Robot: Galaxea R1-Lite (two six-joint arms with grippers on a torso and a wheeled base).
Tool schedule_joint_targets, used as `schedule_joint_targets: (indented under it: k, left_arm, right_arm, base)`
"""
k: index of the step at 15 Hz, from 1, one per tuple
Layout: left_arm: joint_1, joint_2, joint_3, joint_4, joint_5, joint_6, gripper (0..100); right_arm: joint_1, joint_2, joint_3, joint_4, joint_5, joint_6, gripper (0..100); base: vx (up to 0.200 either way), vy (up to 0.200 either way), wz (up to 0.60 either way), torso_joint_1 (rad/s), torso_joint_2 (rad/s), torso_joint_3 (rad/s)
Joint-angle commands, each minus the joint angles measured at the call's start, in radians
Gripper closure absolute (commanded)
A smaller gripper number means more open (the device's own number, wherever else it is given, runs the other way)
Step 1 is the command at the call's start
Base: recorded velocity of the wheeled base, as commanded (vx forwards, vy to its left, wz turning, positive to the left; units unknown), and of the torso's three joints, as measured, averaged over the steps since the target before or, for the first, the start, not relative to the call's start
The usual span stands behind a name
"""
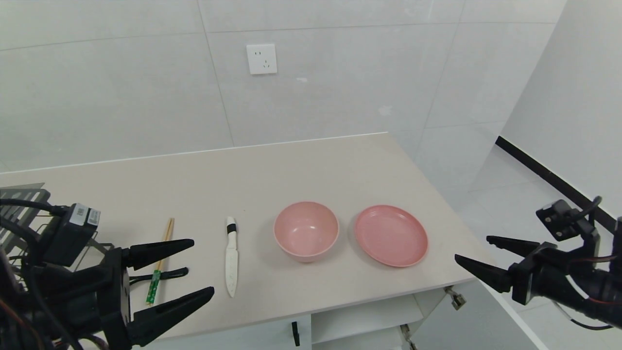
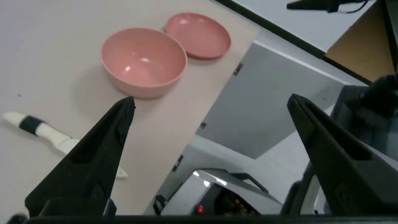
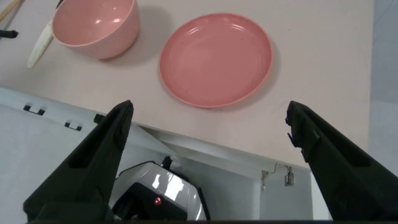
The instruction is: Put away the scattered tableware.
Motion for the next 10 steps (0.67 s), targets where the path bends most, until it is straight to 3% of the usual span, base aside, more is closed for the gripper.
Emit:
schedule_joint_targets:
  k: [1,3,10]
  left_arm:
    - [0.005,-0.004,0.003,-0.025,0.001,-0.018,0]
    - [0.005,-0.005,0.007,-0.033,0.004,-0.037,0]
    - [0.013,-0.016,0.0,-0.097,0.021,-0.041,0]
  right_arm:
    - [0.014,0.138,-0.018,-0.06,-0.032,0.003,0]
    - [0.017,0.236,-0.057,-0.113,-0.07,0.017,0]
    - [0.056,0.462,-0.167,-0.264,-0.118,0.104,0]
  base:
    - [0.0,0.0,0.0,0.0,0.0,0.0]
    - [0.0,0.0,0.0,0.0,0.0,0.0]
    - [0.0,0.0,0.0,0.0,0.0,0.0]
